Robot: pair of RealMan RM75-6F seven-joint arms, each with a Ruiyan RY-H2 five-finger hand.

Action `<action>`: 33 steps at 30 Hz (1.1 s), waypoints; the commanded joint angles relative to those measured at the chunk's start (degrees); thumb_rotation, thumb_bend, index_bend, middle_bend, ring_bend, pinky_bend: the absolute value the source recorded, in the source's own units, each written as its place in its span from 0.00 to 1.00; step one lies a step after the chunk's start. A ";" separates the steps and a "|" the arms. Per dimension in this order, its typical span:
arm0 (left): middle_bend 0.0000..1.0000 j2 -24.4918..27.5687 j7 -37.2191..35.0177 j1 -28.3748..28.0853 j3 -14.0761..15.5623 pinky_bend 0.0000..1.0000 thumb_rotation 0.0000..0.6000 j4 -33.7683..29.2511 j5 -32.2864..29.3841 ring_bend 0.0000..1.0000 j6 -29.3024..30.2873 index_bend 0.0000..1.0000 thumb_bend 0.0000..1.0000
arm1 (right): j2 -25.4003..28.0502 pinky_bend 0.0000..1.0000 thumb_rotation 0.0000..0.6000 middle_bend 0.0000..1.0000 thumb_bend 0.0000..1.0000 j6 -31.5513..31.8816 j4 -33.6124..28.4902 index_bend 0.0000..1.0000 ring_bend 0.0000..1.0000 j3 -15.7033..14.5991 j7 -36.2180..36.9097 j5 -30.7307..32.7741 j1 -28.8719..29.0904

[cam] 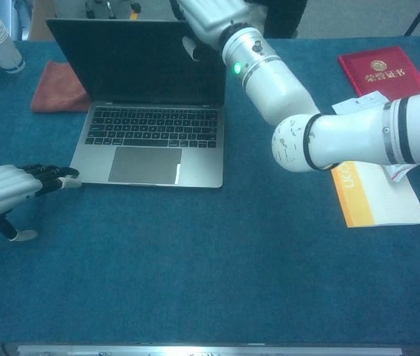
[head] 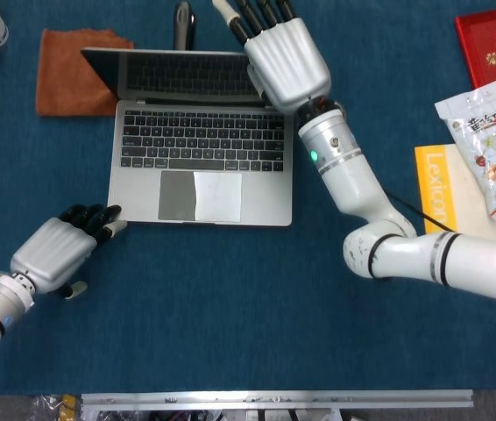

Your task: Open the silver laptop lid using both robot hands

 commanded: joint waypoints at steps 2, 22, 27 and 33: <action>0.00 0.06 0.03 0.02 0.02 0.08 1.00 -0.02 -0.04 0.00 0.11 0.05 0.23 | -0.29 0.06 1.00 0.06 0.41 -0.23 2.09 0.00 0.00 0.74 0.48 0.80 0.88; 0.00 -0.26 0.29 0.10 0.35 0.08 1.00 0.24 -0.58 0.00 -0.28 0.05 0.23 | 0.10 0.06 1.00 0.06 0.40 -0.58 8.48 0.00 0.00 2.13 0.70 4.07 2.51; 0.00 0.35 0.91 0.30 0.18 0.08 1.00 -0.18 -0.48 0.00 0.66 0.05 0.23 | 1.63 0.06 1.00 0.06 0.40 -0.10 4.88 0.00 0.00 2.08 2.99 3.15 1.73; 0.00 2.03 1.53 1.05 -0.32 0.08 1.00 -1.54 -0.95 0.00 2.68 0.05 0.23 | 5.79 0.06 1.00 0.06 0.40 1.88 -3.34 0.00 0.00 0.92 4.47 1.38 -0.98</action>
